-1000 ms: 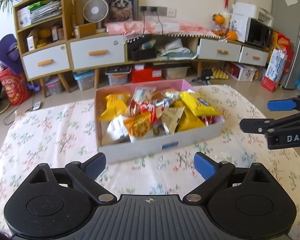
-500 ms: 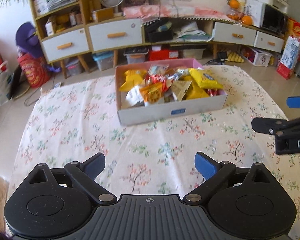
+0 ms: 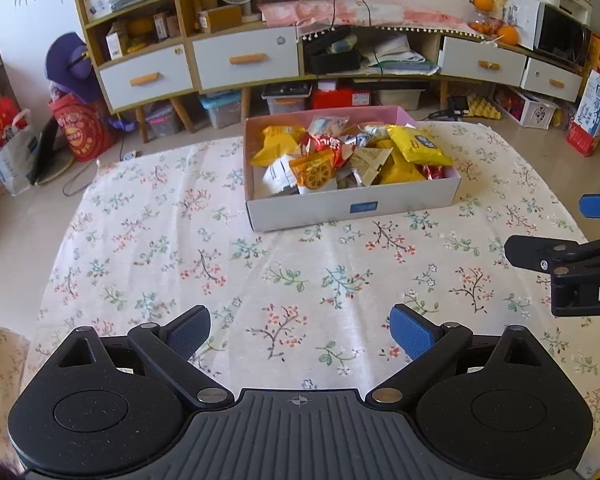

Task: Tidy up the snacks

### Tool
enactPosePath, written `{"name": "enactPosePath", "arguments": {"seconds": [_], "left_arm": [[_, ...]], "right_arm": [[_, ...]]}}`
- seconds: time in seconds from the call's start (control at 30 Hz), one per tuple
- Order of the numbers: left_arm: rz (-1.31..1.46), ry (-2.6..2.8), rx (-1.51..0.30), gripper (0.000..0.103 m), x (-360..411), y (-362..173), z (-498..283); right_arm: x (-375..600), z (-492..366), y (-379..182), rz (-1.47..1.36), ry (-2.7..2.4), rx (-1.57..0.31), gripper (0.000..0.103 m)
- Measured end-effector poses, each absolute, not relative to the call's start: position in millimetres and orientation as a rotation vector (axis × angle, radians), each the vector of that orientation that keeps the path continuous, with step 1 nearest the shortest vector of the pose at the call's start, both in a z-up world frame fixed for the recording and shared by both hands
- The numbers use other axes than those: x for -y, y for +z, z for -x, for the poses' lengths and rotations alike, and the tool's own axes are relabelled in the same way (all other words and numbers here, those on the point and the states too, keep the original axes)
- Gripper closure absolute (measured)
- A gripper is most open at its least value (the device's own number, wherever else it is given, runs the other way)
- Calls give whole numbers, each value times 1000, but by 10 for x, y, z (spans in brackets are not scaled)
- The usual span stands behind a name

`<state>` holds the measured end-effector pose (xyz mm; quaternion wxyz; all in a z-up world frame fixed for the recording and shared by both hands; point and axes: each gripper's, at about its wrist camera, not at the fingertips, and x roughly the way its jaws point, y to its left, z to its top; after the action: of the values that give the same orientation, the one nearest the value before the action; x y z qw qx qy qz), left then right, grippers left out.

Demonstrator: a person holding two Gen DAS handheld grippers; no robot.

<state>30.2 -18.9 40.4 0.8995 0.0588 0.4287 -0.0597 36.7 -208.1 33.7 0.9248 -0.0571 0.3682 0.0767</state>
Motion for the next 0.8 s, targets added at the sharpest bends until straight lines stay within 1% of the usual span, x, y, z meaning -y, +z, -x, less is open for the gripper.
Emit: {"name": "enactPosePath", "arguments": {"seconds": [0.8], "left_arm": [[-124, -107, -898, 5, 181, 396, -309]], "right_arm": [[2024, -322, 287, 186, 152, -760, 0]]}}
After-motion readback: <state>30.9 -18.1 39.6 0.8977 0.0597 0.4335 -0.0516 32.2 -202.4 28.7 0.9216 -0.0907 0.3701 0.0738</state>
